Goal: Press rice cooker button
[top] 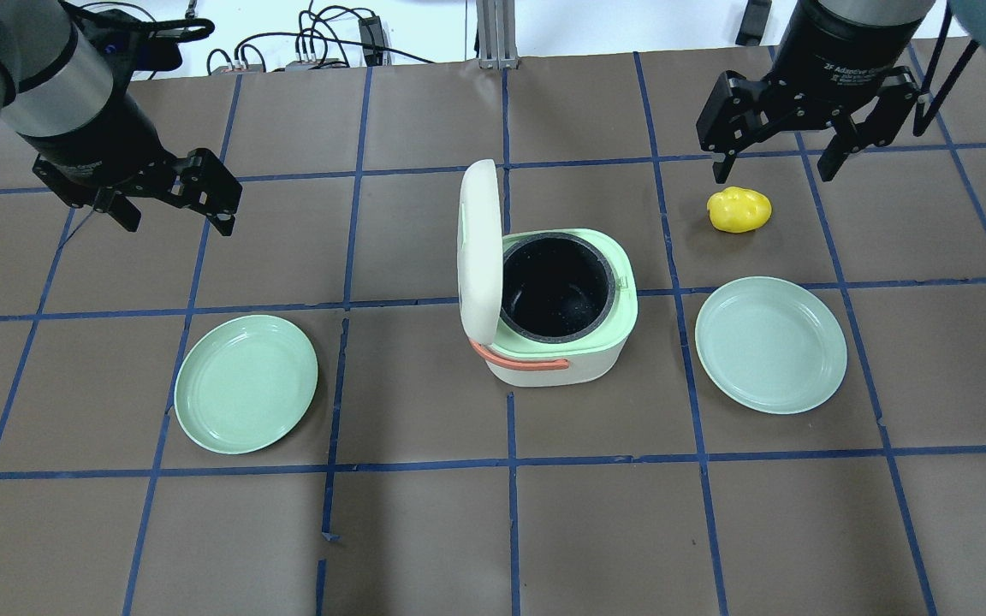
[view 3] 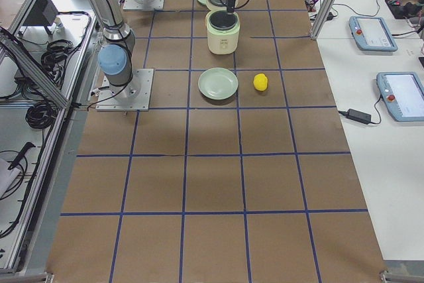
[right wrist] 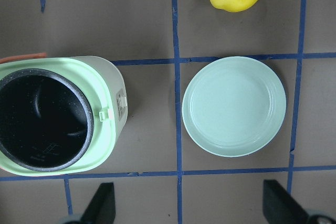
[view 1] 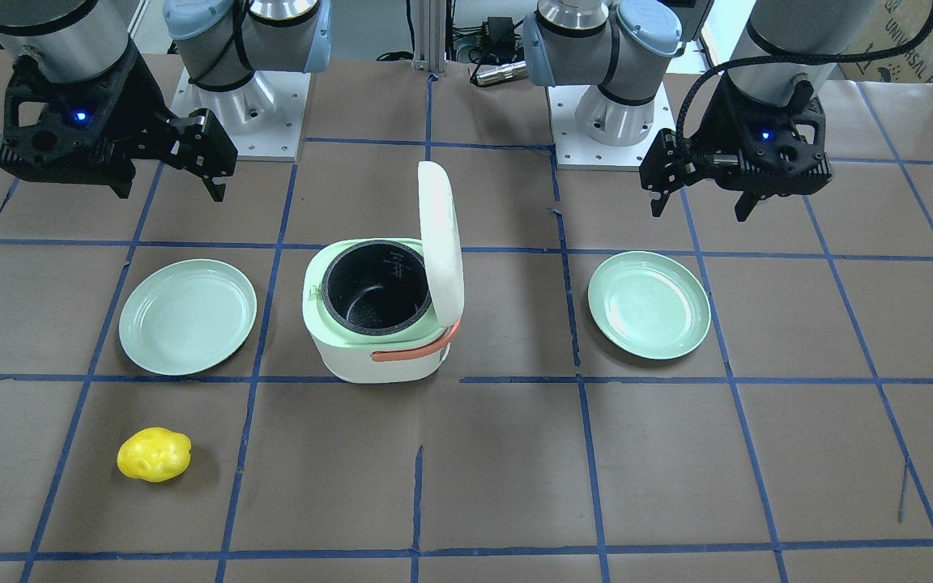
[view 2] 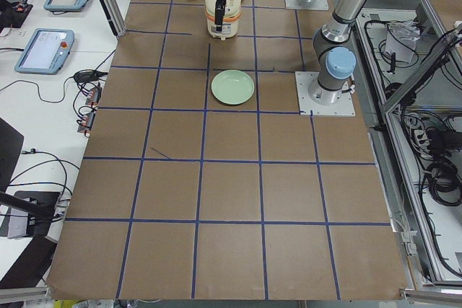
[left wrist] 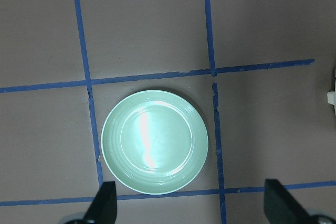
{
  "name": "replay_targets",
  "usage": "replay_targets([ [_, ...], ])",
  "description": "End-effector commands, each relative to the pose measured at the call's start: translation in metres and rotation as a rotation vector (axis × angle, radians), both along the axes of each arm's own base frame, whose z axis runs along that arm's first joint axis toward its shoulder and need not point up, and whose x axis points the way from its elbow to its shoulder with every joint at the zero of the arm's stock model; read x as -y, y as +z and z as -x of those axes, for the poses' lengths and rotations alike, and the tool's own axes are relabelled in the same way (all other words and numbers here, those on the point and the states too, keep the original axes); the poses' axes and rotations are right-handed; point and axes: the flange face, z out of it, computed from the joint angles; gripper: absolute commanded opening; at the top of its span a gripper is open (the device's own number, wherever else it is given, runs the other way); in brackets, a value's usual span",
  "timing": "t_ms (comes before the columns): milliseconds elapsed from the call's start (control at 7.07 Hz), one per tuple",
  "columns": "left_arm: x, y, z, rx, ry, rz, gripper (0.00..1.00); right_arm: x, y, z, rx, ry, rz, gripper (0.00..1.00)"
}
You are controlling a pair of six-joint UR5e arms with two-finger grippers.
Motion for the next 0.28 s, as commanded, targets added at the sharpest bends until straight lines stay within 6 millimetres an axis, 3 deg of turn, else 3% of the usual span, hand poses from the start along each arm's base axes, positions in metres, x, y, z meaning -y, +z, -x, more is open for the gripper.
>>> replay_targets([
  [0, 0.0, 0.0, 0.0, 0.0, 0.0, 0.0, 1.0, 0.0, -0.0003, 0.0002, 0.0, 0.002, -0.001, 1.0],
  [141, 0.0, 0.0, 0.0, 0.0, 0.0, 0.0, 1.0, 0.0, -0.0003, 0.0002, 0.0, 0.002, -0.001, 1.0],
])
